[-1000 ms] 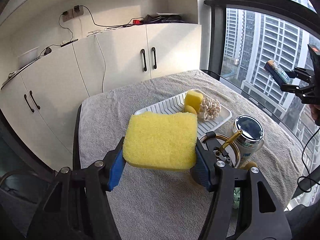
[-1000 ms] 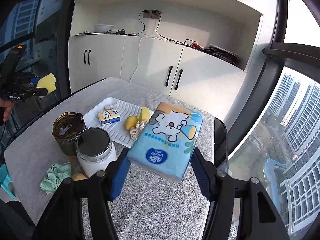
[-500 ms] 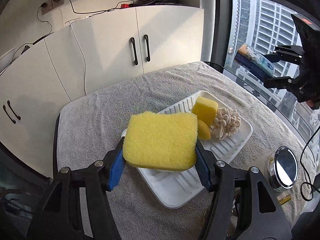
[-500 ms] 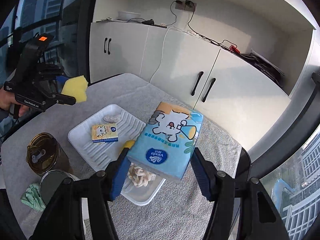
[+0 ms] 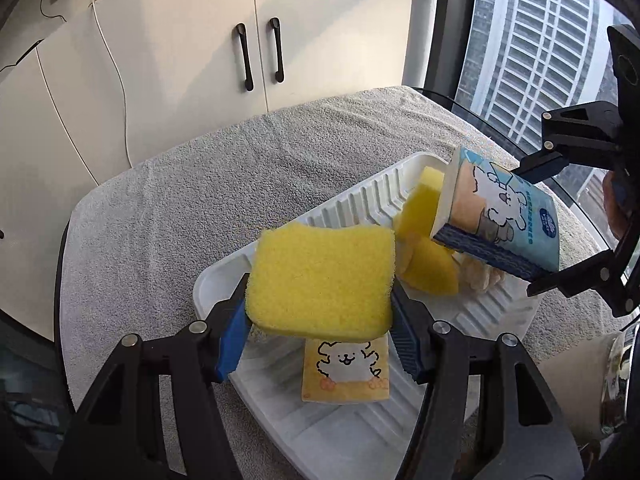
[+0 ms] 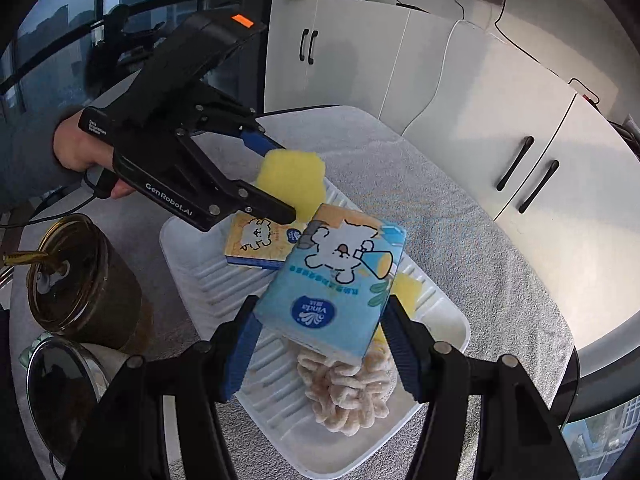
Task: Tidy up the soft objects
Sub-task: 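Lower the sponge and tissue pack into the tray and open both tools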
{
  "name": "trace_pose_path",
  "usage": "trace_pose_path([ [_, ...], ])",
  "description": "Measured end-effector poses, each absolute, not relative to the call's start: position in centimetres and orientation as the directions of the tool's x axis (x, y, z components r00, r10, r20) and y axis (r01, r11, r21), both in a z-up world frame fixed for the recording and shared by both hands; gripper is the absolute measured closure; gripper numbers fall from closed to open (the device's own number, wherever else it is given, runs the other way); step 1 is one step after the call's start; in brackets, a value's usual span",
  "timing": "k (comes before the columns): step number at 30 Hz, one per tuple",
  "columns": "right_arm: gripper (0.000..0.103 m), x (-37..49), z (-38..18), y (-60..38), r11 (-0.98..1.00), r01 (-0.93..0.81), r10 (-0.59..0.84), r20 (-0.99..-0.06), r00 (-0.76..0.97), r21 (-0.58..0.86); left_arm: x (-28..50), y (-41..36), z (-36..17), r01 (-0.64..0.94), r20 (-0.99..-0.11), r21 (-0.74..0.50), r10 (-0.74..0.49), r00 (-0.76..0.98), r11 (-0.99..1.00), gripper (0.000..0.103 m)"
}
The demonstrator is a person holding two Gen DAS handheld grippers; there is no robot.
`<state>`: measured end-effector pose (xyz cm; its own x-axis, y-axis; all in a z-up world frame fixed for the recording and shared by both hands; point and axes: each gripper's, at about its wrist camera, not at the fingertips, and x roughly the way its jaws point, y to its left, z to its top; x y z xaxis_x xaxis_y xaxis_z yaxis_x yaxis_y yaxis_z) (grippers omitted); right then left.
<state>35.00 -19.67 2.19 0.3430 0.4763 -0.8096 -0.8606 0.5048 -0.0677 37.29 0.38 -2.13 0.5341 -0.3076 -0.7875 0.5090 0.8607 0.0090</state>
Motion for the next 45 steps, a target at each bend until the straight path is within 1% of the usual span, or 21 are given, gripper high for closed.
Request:
trace_pose_path([
  [9, 0.039, 34.2, -0.1, -18.4, 0.428, -0.903, 0.494, -0.832, 0.252, -0.020, 37.6, -0.2, -4.3, 0.519, -0.806, 0.001, -0.306, 0.507, 0.855, 0.043],
  [18, 0.039, 34.9, -2.3, -17.9, 0.409, -0.913, 0.458, -0.864, 0.208, -0.003, 37.2, 0.0, -5.2, 0.518, -0.806, -0.005, -0.310, 0.504, 0.855, 0.043],
  [27, 0.040, 34.9, -3.5, -17.4, 0.402, -0.916, 0.431, -0.880, 0.199, -0.011, 37.2, 0.0, -5.5, 0.504, -0.808, 0.000, -0.297, 0.509, 0.864, 0.038],
  [29, 0.040, 34.9, -3.6, -17.4, 0.406, -0.914, 0.426, -0.881, 0.206, -0.017, 37.2, 0.0, -5.6, 0.498, -0.807, 0.005, -0.290, 0.514, 0.867, 0.030],
  [32, 0.040, 35.0, -3.6, -17.5, 0.415, -0.910, 0.425, -0.880, 0.210, -0.017, 37.2, 0.0, -5.8, 0.498, -0.809, 0.002, -0.292, 0.511, 0.867, 0.023],
  [35, 0.040, 34.9, -3.6, -17.4, 0.416, -0.909, 0.424, -0.878, 0.223, -0.030, 37.1, -0.1, -5.9, 0.495, -0.808, 0.005, -0.288, 0.514, 0.869, 0.022],
  [45, 0.040, 34.8, -3.6, -17.1, 0.417, -0.908, 0.421, -0.874, 0.241, -0.050, 37.1, 0.0, -5.8, 0.486, -0.805, 0.012, -0.280, 0.523, 0.874, 0.021],
])
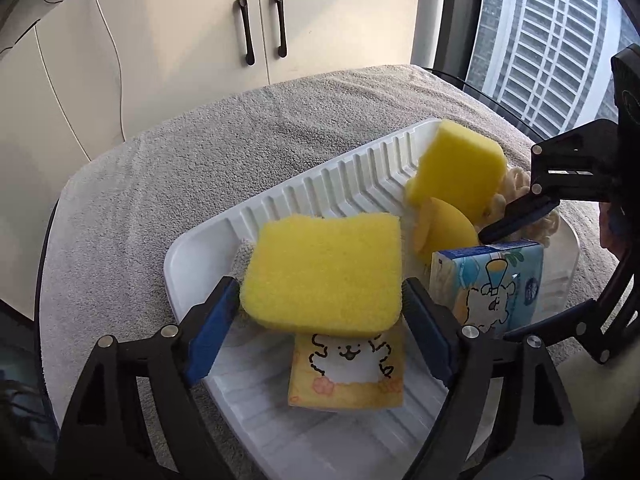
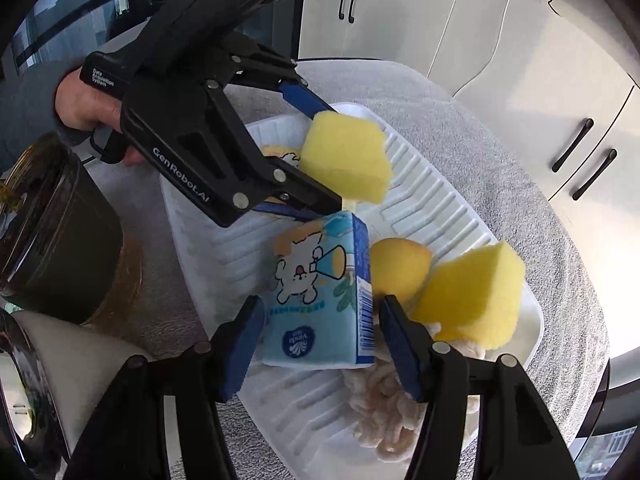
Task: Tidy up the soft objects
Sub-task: 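Lower the sponge and tissue pack into the tray and open both tools, then withdraw both open tools from the tray back toward the green cloth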
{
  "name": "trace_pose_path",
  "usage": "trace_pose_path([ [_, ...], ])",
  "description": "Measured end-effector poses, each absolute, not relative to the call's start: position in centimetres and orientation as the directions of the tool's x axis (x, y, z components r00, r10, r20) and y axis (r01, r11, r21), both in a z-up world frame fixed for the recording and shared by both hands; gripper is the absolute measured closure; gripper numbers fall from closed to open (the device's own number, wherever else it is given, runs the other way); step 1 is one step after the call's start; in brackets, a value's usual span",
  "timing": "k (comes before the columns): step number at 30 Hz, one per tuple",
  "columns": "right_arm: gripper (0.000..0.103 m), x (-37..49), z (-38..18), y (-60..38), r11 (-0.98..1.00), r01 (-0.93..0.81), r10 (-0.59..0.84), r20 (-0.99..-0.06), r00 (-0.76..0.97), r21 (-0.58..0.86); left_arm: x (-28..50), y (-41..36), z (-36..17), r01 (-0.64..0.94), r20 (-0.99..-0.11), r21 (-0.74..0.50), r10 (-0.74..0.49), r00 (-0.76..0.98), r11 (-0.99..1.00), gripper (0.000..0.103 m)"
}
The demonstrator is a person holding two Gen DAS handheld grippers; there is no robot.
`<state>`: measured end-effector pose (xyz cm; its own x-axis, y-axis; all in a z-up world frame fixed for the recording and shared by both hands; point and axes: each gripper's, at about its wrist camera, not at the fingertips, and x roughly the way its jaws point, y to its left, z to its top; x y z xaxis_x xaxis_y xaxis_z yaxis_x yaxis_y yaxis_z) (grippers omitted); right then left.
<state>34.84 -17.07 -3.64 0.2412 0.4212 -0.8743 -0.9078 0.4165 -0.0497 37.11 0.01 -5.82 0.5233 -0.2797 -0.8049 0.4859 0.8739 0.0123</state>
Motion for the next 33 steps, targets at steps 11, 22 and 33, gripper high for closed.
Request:
trace_pose_path([
  [11, 0.013, 35.6, -2.5, -18.2, 0.477, -0.877, 0.434, -0.852, 0.291, -0.057, 36.4, 0.5, -5.0, 0.476, -0.794, 0.035, -0.265, 0.547, 0.879, 0.000],
  [22, 0.000, 35.9, -0.9, -19.2, 0.500, -0.862, 0.472, -0.810, 0.348, -0.079, 36.8, 1.4, -5.0, 0.436, -0.794, 0.038, -0.238, 0.560, 0.899, 0.000],
  [33, 0.000, 36.4, 0.2, -20.3, 0.542, -0.835, 0.468, -0.791, 0.395, -0.097, 36.6, 2.2, -3.9, 0.406, -0.779, 0.036, -0.229, 0.584, 0.913, 0.000],
])
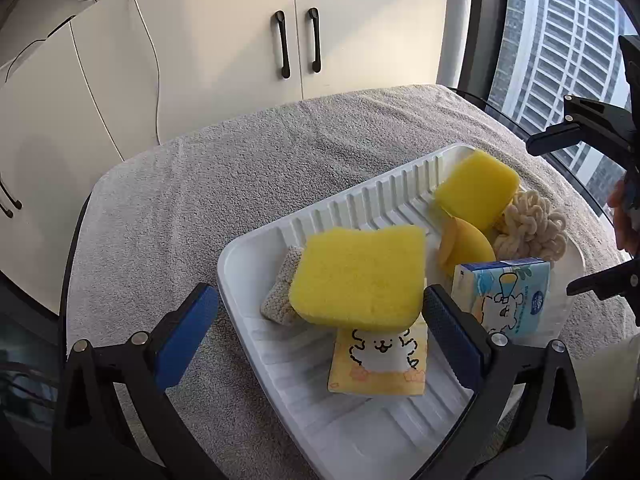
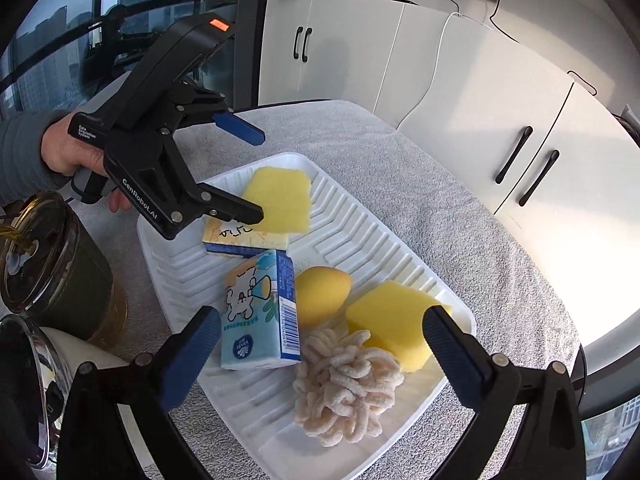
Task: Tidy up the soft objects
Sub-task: 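Withdraw both open tools from the tray back toward the green cloth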
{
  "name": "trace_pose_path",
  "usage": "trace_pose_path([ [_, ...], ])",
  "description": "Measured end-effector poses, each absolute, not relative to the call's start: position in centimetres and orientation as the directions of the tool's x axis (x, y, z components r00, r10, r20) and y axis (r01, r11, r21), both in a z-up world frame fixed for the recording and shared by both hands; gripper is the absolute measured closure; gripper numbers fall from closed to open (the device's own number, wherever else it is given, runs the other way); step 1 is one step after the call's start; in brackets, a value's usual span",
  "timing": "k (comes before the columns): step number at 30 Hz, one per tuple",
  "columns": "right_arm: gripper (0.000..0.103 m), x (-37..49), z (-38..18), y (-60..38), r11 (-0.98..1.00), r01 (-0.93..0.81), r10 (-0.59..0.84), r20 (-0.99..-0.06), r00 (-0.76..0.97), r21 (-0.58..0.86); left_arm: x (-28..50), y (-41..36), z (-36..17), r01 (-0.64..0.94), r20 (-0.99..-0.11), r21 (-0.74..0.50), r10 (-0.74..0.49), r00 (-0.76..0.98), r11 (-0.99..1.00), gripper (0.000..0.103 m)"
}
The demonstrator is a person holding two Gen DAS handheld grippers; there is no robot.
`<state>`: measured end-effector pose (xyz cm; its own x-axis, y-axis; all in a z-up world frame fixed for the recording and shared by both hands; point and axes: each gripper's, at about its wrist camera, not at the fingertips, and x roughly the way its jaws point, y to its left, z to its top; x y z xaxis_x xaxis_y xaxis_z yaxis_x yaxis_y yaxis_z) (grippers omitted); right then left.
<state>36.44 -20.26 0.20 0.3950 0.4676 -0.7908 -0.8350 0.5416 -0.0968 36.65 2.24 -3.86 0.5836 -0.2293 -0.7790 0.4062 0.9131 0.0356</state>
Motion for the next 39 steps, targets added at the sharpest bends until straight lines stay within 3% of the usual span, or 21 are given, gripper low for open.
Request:
trace_pose_path([
  [12, 0.000, 36.3, 3.9, -26.2, 0.695, -0.715, 0.436, -0.747, 0.503, -0.076, 34.0, 4.7, -1.3, 0.361, -0.748, 0.031, -0.218, 0.627, 0.932, 0.000],
  [24, 0.000, 29.4, 6.9, -31.0, 0.788, -0.615, 0.416, -0.698, 0.583, -0.044, 26.2, 8.0, 0.8, 0.322, -0.707, 0.024, -0.212, 0.675, 0.946, 0.000],
  [39, 0.000, 17.6, 4.8, -31.7, 0.831, -0.551, 0.454, -0.668, 0.590, 0.079, 14.2, 9.4, 0.0, 0.308, -0.691, -0.006, -0.227, 0.686, 0.951, 0.000],
])
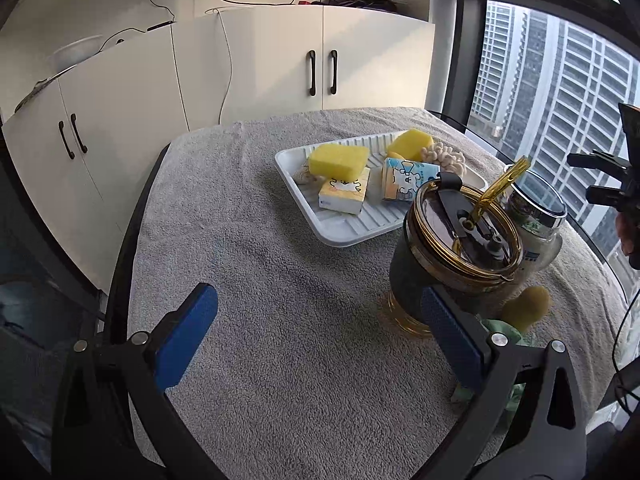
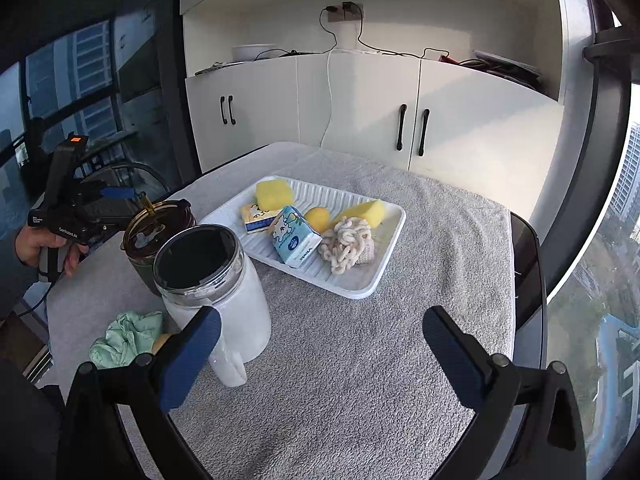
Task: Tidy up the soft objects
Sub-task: 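Withdraw both open tools from the tray back toward the green cloth, then grasp the mint-green cloth with the left tool while the right tool grasps the tan ball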
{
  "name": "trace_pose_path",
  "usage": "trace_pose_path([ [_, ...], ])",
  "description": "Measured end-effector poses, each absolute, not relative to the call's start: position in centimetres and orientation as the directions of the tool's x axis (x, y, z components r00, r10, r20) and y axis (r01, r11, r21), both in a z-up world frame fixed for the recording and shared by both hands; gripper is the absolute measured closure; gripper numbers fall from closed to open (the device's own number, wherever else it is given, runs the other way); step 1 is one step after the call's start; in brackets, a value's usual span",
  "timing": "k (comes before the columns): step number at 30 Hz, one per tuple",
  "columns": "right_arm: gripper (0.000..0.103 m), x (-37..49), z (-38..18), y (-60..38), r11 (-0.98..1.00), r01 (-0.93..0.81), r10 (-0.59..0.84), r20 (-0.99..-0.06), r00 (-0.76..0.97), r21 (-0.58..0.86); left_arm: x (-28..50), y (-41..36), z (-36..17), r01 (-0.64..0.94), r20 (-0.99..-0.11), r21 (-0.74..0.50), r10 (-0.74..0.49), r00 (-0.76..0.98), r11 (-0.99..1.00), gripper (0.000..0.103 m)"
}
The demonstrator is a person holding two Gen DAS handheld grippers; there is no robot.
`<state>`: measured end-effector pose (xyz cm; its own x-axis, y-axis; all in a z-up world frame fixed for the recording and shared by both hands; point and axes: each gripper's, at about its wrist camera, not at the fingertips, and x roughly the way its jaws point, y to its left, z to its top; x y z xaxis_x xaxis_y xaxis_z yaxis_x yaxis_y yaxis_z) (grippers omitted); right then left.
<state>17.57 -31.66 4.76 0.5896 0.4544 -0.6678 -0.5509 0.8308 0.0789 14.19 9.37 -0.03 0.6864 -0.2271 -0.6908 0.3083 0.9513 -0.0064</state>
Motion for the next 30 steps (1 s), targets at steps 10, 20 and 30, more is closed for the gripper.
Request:
trace_pose_path([
  [10, 0.000, 11.0, 1.4, -29.4, 0.859, -0.472, 0.472, -0.666, 0.578, 0.199, 7.9, 6.4, -2.5, 0.351, -0.704, -0.090, -0.309, 0.640, 0.932, 0.000],
  [20, 0.002, 7.3, -1.4, -24.2, 0.866, -0.456, 0.457, -0.694, 0.557, 0.205, 4.8, 1.0, -3.8, 0.441, -0.698, -0.117, -0.390, 0.601, 0.890, 0.000],
  [30, 0.013, 8.9, -2.7, -25.1, 0.897, -0.372, 0.417, -0.735, 0.534, 0.239, 8.2, -1.8, -6.5, 0.413, -0.752, -0.089, -0.333, 0.568, 0.906, 0.000],
])
